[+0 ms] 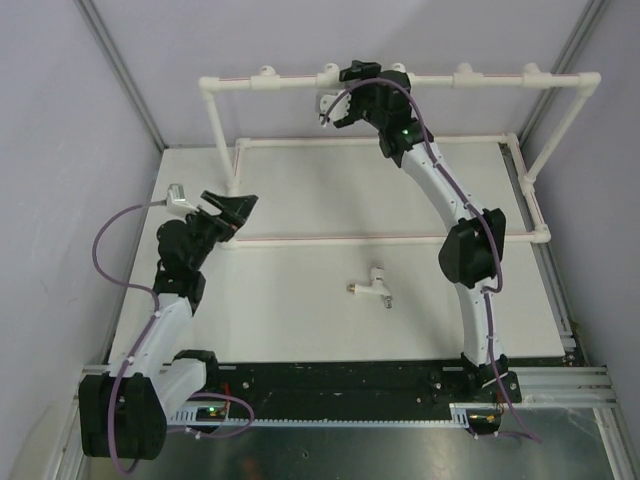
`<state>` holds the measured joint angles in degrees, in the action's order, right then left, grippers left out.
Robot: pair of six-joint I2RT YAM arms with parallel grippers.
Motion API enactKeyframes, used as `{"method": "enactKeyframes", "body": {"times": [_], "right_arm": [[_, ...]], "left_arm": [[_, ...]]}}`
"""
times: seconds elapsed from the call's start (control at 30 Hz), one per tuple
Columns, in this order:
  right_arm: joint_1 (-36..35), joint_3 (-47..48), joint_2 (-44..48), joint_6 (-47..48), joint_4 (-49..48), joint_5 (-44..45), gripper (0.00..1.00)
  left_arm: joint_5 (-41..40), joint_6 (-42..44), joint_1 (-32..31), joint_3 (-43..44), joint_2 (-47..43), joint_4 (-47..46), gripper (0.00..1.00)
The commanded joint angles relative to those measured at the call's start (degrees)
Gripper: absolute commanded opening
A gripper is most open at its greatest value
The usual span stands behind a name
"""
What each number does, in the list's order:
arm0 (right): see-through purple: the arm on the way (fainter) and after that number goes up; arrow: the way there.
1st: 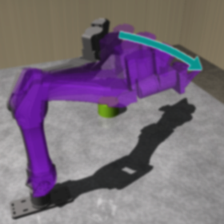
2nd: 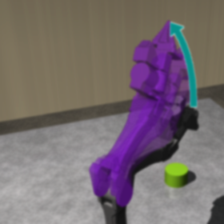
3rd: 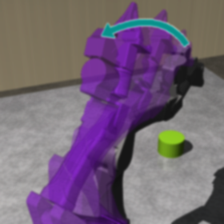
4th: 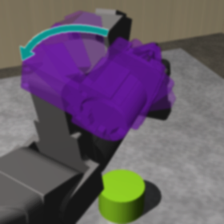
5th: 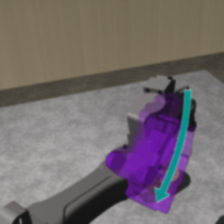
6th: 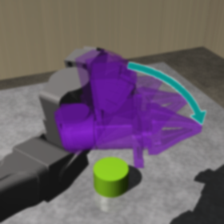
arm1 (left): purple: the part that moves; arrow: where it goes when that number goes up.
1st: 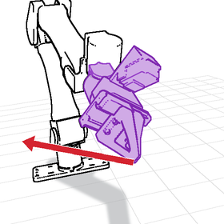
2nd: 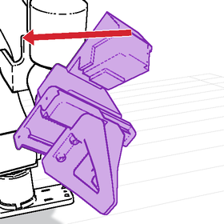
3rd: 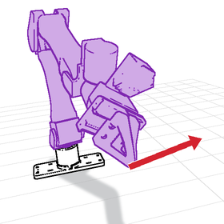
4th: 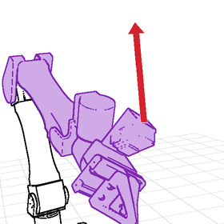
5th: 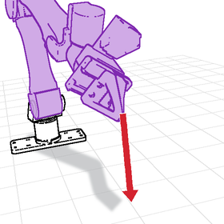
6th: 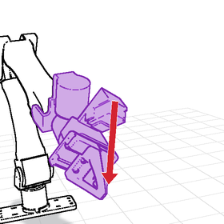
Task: Install the water faucets
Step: Adjust the adaptor at the center of the board.
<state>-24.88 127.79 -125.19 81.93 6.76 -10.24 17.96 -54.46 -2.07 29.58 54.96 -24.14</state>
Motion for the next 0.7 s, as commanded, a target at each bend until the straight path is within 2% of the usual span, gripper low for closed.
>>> {"method": "enactKeyframes", "body": {"times": [0.0,0.13,0.27,0.37,0.4,0.5,0.67], "right_arm": [[1.4,6.9,-3.9,-0.4,-3.1,-1.6,0.81],[2.0,10.7,-6.2,-1.2,-4.4,-2.3,0.73],[2.3,11.3,-7.3,-3.3,-7.3,-1.8,0.55],[2.1,10.2,-7.1,-8.2,-13.2,0.3,0.13],[1.9,10.1,-7.0,-10.3,-15.1,1.1,0.06],[1.0,10.6,-6.1,-15.2,-20.2,3.4,0.01],[-0.8,12.0,-3.5,-18.7,-24.5,6.5,0.0]], "left_arm": [[-0.1,0.7,0.2,0.0,-1.1,3.0,1.0],[0.4,1.5,0.2,0.0,-0.9,3.8,1.0],[1.3,1.4,0.3,0.2,0.4,4.0,1.0],[2.5,0.8,0.2,0.2,1.5,4.1,1.0],[2.8,0.7,0.3,0.1,1.8,4.1,1.0],[3.1,0.6,0.2,-0.5,1.6,4.1,1.0],[5.8,-0.1,0.3,-1.0,0.9,4.2,1.0]]}}
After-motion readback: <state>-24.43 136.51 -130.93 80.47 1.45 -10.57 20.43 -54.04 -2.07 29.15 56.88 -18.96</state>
